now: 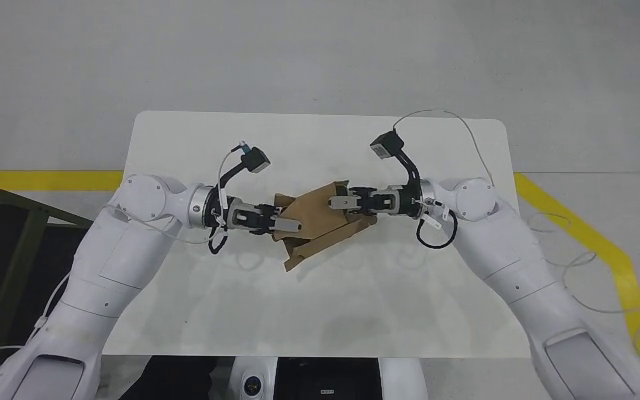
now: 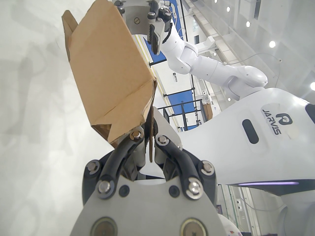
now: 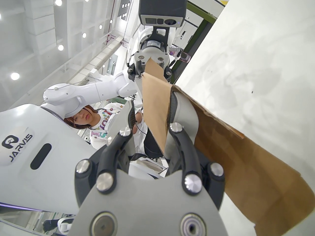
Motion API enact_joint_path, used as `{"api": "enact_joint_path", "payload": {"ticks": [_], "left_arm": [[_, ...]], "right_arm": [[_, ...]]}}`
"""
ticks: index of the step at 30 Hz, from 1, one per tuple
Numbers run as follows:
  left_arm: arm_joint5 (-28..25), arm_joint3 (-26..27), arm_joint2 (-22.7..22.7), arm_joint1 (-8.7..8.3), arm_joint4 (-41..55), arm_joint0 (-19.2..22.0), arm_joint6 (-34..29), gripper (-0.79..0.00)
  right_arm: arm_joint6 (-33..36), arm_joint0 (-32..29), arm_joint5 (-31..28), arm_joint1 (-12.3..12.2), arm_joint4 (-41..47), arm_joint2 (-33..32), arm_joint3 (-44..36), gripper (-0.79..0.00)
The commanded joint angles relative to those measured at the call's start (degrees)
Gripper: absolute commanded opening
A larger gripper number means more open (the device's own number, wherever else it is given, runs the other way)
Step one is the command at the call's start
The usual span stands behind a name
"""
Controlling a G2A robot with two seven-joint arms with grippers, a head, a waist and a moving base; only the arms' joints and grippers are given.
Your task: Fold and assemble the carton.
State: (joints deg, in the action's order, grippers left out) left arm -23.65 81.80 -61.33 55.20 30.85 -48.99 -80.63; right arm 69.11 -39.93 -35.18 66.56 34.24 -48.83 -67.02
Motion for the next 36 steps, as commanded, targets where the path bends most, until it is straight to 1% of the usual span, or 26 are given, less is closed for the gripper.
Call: {"api": "enact_joint_path", "payload": {"ticks": [1,4,7,12,17,23,25,28,29,30,31,32,33,34,36], "left_arm": [[0.0,0.0,0.0,-0.04,0.0,-0.1,0.0,-0.785],[0.0,0.0,0.0,-0.10,-0.2,-0.1,0.0,-0.785],[0.1,-0.1,0.0,-0.15,-0.3,-0.1,-0.1,-0.785],[0.0,-0.2,0.1,-0.20,-0.4,-0.1,0.0,-0.785],[0.1,-0.2,0.4,-0.20,-0.5,0.1,-0.1,-0.785],[0.2,-0.3,0.6,-0.25,-0.5,0.3,-0.2,-0.785],[0.2,-0.3,0.7,-0.27,-0.5,0.3,-0.2,-0.785],[0.2,-0.2,0.8,-0.30,-0.4,0.4,-0.2,-0.785],[0.2,-0.2,0.8,-0.31,-0.4,0.4,-0.2,-0.782],[0.2,-0.2,0.9,-0.32,-0.4,0.4,-0.2,-0.720],[0.2,-0.2,0.9,-0.34,-0.4,0.4,-0.2,-0.554],[0.2,-0.2,0.9,-0.35,-0.4,0.4,-0.2,-0.453],[0.1,-0.2,0.9,-0.37,-0.3,0.4,-0.1,-0.025],[0.1,-0.2,0.8,-0.39,-0.2,0.3,-0.1,0.000],[0.0,-0.4,0.7,-0.44,0.0,0.2,0.0,0.000]], "right_arm": [[0.9,0.0,0.9,-0.2,0.5,0.2,-0.1,-0.560],[1.7,0.1,1.7,-0.6,0.7,0.3,-0.1,-0.594],[2.3,0.3,2.3,-0.9,0.6,0.5,-0.2,-0.606],[3.4,1.1,3.4,-1.0,0.9,2.1,-0.9,-0.603],[3.2,2.1,3.2,-0.6,1.6,3.9,-0.3,-0.603],[3.3,3.3,3.3,-0.4,2.2,5.8,0.3,-0.625],[3.3,3.7,3.3,-0.3,2.3,6.4,0.6,-0.659],[3.2,4.2,3.1,-0.1,2.6,7.2,0.8,-0.776],[3.2,4.3,3.2,-0.1,2.7,7.4,1.0,-0.785],[3.1,4.4,3.1,-0.1,2.8,7.6,1.0,-0.785],[3.1,4.5,3.1,0.0,2.9,7.8,1.0,-0.785],[3.1,4.5,3.1,0.0,3.1,7.9,1.1,-0.785],[3.0,4.6,3.0,0.0,3.1,8.1,1.2,-0.785],[3.0,4.7,3.0,0.0,3.2,8.2,1.3,-0.785],[2.9,4.9,2.9,0.0,3.3,8.3,1.6,-0.785]]}}
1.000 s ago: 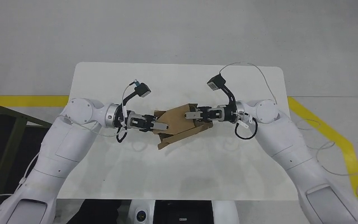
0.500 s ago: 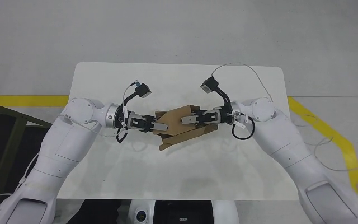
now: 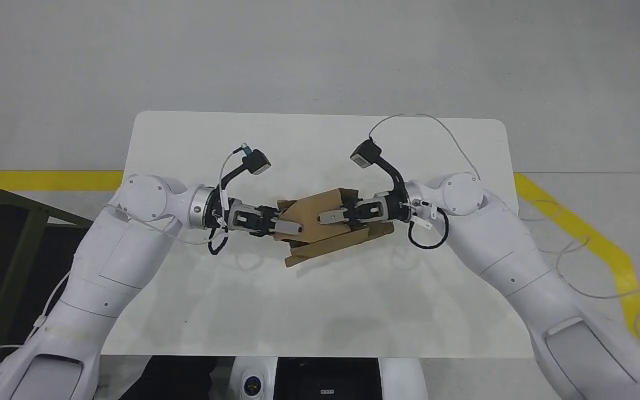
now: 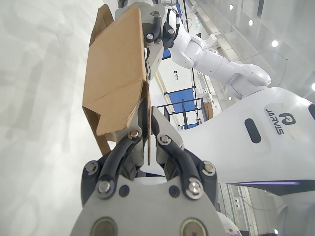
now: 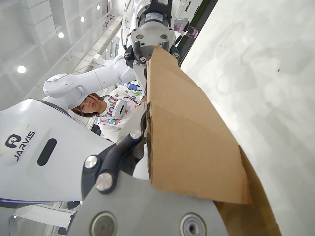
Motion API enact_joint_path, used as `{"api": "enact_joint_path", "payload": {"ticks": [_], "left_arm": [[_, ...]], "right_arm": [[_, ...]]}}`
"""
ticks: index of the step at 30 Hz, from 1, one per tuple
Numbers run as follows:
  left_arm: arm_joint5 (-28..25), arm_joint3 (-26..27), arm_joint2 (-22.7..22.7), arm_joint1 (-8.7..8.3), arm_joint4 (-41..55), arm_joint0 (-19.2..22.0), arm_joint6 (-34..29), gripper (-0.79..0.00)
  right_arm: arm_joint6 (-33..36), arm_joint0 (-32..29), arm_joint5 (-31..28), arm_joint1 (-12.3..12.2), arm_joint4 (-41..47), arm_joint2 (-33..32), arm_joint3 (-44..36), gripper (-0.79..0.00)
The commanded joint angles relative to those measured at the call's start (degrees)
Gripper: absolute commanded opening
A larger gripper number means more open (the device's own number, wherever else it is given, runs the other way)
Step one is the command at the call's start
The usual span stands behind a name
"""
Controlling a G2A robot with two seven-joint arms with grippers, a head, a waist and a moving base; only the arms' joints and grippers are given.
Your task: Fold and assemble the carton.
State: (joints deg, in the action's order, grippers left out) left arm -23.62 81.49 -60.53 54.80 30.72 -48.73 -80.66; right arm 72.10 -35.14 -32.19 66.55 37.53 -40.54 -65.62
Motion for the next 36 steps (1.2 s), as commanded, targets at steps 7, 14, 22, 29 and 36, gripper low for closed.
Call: {"api": "enact_joint_path", "payload": {"ticks": [7,14,22,29,36], "left_arm": [[0.8,-0.1,-1.5,-0.21,3.4,-0.5,-0.4,0.000],[4.2,1.4,-3.3,-0.30,10.2,-1.3,-1.9,0.000],[7.5,3.0,-4.6,-0.25,15.0,-2.1,-2.7,0.000],[8.7,3.8,-4.4,0.10,15.5,-2.2,-1.2,0.000],[9.4,4.2,-3.3,0.55,14.2,-1.9,-0.4,0.000]], "right_arm": [[-1.1,0.8,-1.1,0.0,-1.0,0.6,1.1,-0.785],[-1.9,1.3,-1.9,0.2,-1.9,1.4,2.2,-0.785],[-2.9,2.0,-2.9,0.6,-2.9,1.9,3.5,-0.785],[-3.9,2.1,-3.9,1.1,-3.1,2.7,3.5,-0.785],[-4.3,2.1,-4.3,1.9,-3.5,4.0,3.1,-0.785]]}}
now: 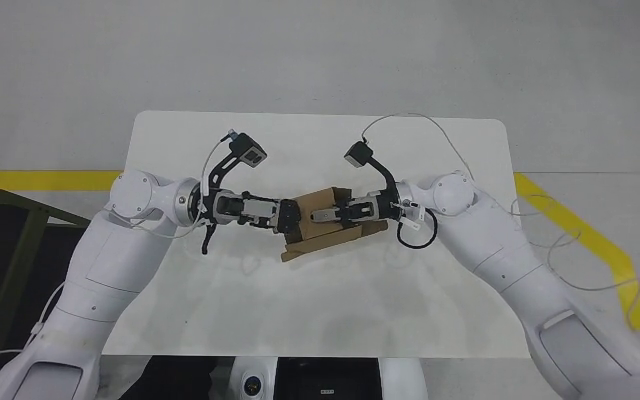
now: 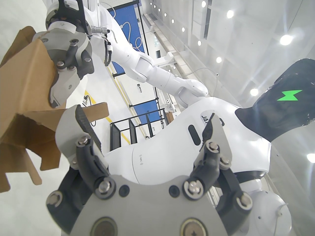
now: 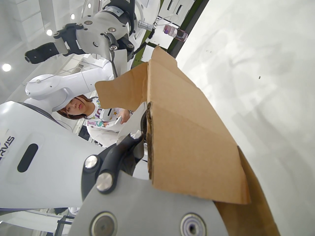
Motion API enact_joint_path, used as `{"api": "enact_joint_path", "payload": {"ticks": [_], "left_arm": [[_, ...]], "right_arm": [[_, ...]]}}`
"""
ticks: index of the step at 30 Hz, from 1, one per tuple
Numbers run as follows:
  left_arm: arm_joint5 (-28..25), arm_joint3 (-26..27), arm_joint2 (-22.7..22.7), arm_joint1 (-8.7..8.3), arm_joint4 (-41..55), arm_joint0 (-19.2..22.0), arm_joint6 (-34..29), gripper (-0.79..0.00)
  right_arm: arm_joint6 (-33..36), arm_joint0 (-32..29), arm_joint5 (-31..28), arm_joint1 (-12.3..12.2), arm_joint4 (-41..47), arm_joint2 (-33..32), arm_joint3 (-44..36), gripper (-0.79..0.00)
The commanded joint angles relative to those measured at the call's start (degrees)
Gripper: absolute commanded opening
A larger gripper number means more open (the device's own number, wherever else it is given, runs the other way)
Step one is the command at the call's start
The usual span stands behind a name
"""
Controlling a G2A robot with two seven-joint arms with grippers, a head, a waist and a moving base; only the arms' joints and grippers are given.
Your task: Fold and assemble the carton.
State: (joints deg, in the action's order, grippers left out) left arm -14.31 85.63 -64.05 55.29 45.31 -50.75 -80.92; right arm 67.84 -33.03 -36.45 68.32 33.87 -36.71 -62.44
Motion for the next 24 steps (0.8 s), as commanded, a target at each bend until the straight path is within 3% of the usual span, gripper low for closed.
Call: {"api": "enact_joint_path", "payload": {"ticks": [1,14,24], "left_arm": [[0.0,0.0,0.3,0.12,-0.6,0.2,-0.2,0.000],[-2.4,1.5,0.5,0.38,-5.2,-0.1,0.0,0.000],[-1.2,1.5,0.0,0.54,-3.8,-0.5,-0.2,0.000]], "right_arm": [[-0.1,0.0,-0.1,0.2,0.1,0.3,-0.1,-0.785],[-0.3,0.0,-0.3,0.8,-0.5,0.2,-0.2,-0.785],[-1.0,-1.4,-1.0,0.7,0.5,-1.1,-0.1,-0.785]]}}
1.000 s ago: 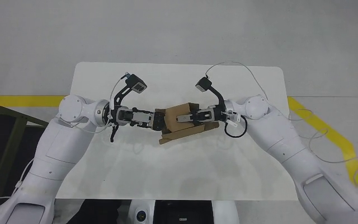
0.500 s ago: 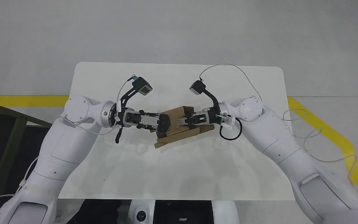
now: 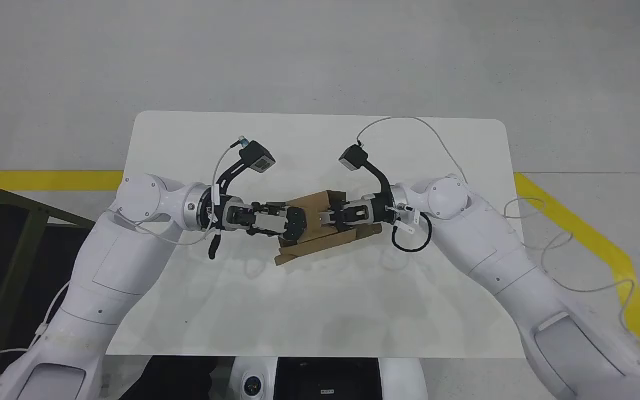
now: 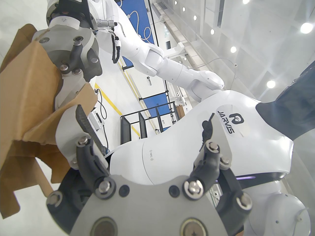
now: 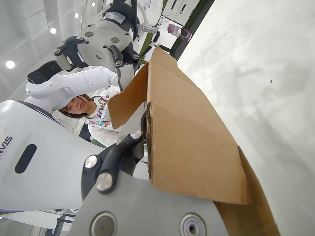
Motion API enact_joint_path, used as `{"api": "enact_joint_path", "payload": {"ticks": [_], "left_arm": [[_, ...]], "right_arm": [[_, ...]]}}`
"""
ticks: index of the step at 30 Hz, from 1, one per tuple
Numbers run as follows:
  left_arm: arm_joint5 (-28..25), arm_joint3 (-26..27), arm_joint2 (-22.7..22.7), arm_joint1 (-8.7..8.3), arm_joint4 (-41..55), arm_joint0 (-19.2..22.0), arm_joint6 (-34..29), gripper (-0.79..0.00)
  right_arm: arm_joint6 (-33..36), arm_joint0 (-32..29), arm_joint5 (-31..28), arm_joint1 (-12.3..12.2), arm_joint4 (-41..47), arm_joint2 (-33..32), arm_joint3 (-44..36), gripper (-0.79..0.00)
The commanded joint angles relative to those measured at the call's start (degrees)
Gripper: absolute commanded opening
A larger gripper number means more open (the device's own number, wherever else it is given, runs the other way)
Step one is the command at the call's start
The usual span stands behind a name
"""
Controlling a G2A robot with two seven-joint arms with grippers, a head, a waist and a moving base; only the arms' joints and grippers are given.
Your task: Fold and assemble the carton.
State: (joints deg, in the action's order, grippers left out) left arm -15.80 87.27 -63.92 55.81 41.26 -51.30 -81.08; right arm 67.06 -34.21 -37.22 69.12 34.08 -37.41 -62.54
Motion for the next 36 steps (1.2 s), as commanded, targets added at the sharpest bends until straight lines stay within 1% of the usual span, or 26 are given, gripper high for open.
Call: {"api": "enact_joint_path", "payload": {"ticks": [1,12,21,29,36], "left_arm": [[0.3,-0.3,-0.2,0.03,0.4,0.0,0.0,0.000],[0.3,-3.5,-1.5,0.03,-0.8,0.5,0.3,0.000],[0.5,-6.5,-2.8,-0.11,-2.4,1.0,1.1,0.000],[0.5,-7.0,-3.3,-0.04,-2.4,1.3,1.4,0.000],[0.8,-6.6,-3.1,0.12,-1.8,1.3,0.9,0.000]], "right_arm": [[-0.4,-0.4,-0.4,-0.2,0.4,-0.8,-0.2,-0.785],[0.3,-2.4,0.3,-1.3,-0.6,-3.4,-2.6,-0.785],[1.1,-3.3,1.1,-1.5,-0.9,-4.4,-4.6,-0.785],[2.1,-3.7,2.1,-1.5,-1.3,-4.5,-5.9,-0.785],[2.2,-3.9,2.2,-1.0,-1.1,-3.7,-6.3,-0.785]]}}
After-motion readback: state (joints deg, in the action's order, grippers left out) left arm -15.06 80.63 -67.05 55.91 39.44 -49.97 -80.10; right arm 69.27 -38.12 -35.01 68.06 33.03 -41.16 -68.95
